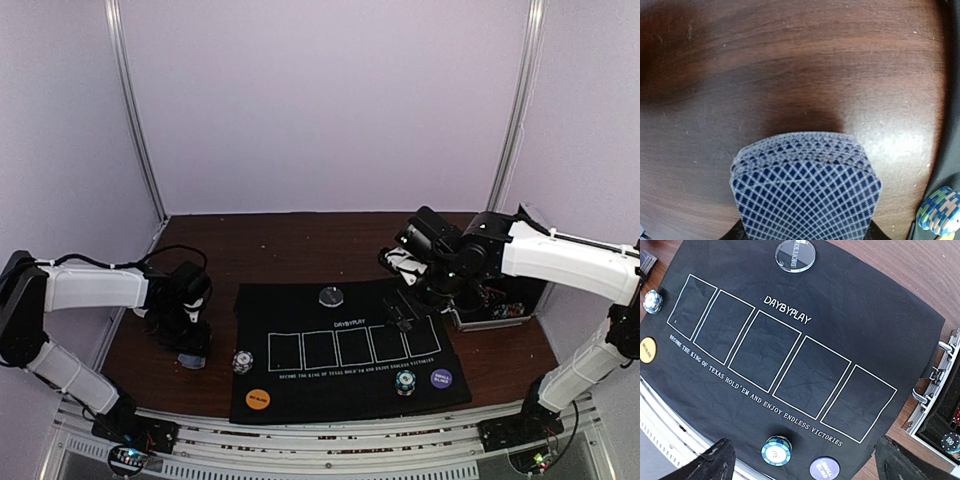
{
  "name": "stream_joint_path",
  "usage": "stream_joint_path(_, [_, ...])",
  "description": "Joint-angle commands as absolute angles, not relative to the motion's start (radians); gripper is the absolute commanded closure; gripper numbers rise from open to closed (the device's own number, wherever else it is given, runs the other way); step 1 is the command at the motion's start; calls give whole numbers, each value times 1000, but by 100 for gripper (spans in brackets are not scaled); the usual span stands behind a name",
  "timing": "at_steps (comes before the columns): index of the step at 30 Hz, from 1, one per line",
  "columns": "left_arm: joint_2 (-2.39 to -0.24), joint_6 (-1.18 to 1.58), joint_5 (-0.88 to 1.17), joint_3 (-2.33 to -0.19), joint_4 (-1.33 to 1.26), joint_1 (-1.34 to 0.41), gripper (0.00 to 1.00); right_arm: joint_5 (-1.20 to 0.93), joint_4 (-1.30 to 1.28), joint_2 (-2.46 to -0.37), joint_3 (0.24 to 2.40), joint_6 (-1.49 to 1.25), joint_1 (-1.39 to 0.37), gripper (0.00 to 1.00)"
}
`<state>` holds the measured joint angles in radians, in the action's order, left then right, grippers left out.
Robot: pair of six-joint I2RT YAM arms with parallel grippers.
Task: Distribute texas hold em gaming equipment
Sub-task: Pick up the face-down deck piles from the center of the board.
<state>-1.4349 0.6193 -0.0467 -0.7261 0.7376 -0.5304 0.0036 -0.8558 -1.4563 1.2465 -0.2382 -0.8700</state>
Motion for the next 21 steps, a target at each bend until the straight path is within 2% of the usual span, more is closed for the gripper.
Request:
stream_joint_path(1, [-1450,606,-9,-699,714,-539,49,22,-881,-1412,1277,-235,-864,0])
stream_joint_path(7, [-1425,542,-49,-825,823,-546,50,-18,-853,-1385,1269,-249,-863,0])
stream_joint_path(18, [-1548,269,-135,-1347,1220,-683,52,-239,-715,-1355,1277,-280,-778,0])
stream_joint_path(21, [-1545,230,-114,-1401,1219,-740,54,-289,-696,-1379,1282,-280,-766,0])
